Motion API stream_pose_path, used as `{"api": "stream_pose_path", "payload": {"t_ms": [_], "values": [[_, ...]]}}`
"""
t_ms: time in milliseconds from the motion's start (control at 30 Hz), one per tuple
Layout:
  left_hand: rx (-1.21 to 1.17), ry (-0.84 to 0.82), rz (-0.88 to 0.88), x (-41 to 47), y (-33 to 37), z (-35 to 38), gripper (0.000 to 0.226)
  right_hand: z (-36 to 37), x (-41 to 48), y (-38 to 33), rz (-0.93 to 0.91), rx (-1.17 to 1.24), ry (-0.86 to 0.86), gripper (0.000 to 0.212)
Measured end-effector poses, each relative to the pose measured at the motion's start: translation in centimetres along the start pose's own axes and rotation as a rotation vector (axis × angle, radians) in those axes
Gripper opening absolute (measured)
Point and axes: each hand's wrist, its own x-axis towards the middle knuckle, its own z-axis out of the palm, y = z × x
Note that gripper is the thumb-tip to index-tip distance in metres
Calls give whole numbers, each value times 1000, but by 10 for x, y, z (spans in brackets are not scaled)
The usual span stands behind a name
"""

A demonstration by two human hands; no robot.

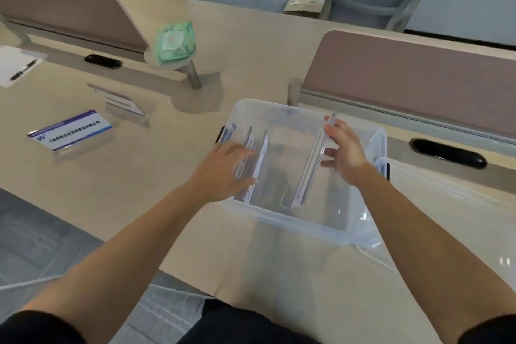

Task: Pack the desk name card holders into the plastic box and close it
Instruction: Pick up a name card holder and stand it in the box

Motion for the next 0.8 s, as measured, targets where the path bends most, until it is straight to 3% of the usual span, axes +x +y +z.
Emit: {"api": "stream_pose_path", "payload": {"t_ms": [200, 333, 567, 733, 800], "values": [[134, 29, 24, 27, -55, 16, 68, 31, 19, 25, 54, -84, 131, 67], [45, -6, -81, 37, -61, 26, 82, 51, 39, 41, 113, -174, 147, 71], [-44, -1, -151, 39, -63, 29, 83, 58, 70, 73, 186, -139, 101, 69], [268, 32, -111, 41, -65, 36, 87, 52, 77, 84, 210, -108, 84, 61], [334, 88, 56, 40, -63, 38, 81, 45, 73, 83, 194, -191, 68, 57]]}}
